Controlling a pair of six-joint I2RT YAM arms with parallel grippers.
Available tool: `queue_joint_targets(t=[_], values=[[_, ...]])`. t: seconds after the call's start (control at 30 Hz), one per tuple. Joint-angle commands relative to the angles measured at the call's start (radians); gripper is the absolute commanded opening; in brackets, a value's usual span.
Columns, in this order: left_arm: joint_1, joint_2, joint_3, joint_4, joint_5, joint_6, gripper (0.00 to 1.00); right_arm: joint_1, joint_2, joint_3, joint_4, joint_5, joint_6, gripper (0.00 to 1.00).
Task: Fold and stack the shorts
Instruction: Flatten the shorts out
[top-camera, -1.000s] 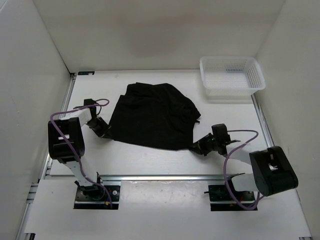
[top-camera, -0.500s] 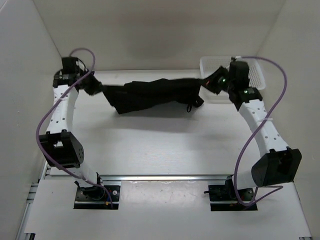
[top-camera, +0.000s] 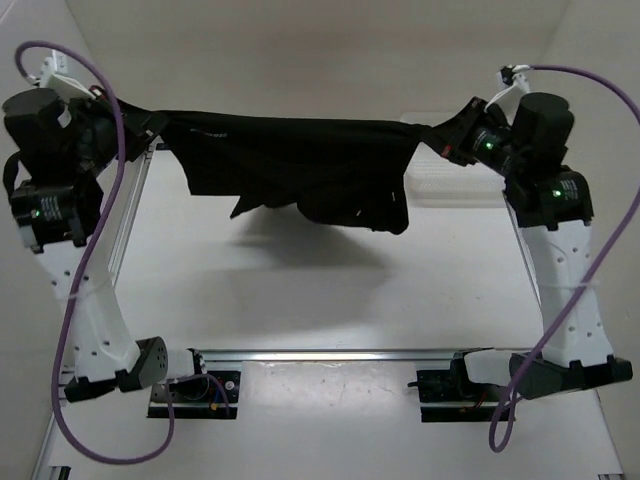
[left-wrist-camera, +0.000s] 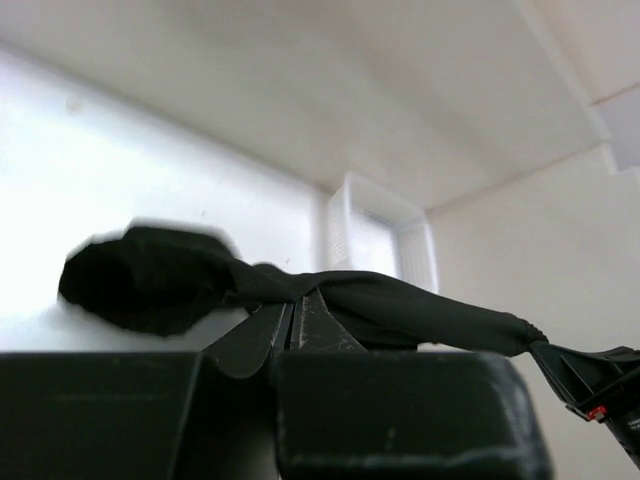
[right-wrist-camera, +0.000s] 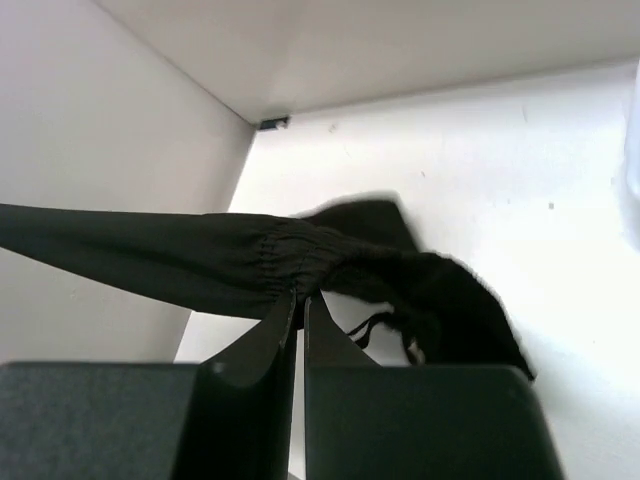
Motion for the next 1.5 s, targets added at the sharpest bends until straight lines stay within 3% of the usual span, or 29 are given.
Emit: queue_joint_targets(t=[0.0, 0.3, 0.6, 0.83, 1.03, 1.17, 1.23, 1.33, 1.37, 1.43, 1.47], values=[[0.031, -0.051, 0.081, -0.026, -0.123, -0.003, 0.10, -0.019, -0.052, 0.099, -0.055, 0.029, -0.098, 0.00], [0.031, 0.018, 0.198, 0.021, -0.117, -0.012, 0.10, -0.019, 0.000, 0.202, -0.074, 0.005, -0.126, 0.00], [0.031, 0.269, 0.346, 0.053, -0.006, 0.011, 0.10, -0.019, 0.205, 0.314, -0.003, -0.017, -0.116, 0.00], [0.068, 0.487, 0.603, 0.145, 0.077, -0.071, 0.10, -0.019, 0.440, 0.631, 0.018, -0.048, -0.086, 0.00], [0.149, 0.516, 0.661, 0.242, 0.152, -0.161, 0.10, -0.019, 0.533, 0.757, 0.052, -0.048, -0.057, 0.00], [0.160, 0.441, 0.551, 0.242, 0.163, -0.124, 0.10, -0.019, 0.495, 0.661, 0.052, -0.048, -0.057, 0.00], [0.160, 0.362, 0.467, 0.242, 0.176, -0.105, 0.10, -0.019, 0.459, 0.535, 0.061, -0.048, -0.066, 0.00], [0.120, 0.178, 0.176, 0.242, 0.164, -0.026, 0.10, -0.010, 0.345, 0.275, 0.112, -0.013, -0.086, 0.00], [0.109, 0.121, -0.023, 0.242, 0.150, 0.006, 0.10, -0.010, 0.280, 0.200, 0.124, -0.002, -0.098, 0.00], [0.097, 0.006, -0.232, 0.242, 0.121, 0.016, 0.10, -0.001, 0.213, -0.024, 0.133, 0.013, -0.110, 0.00], [0.097, -0.107, -0.426, 0.242, 0.109, 0.042, 0.10, -0.001, 0.151, -0.098, 0.147, 0.014, -0.122, 0.00]])
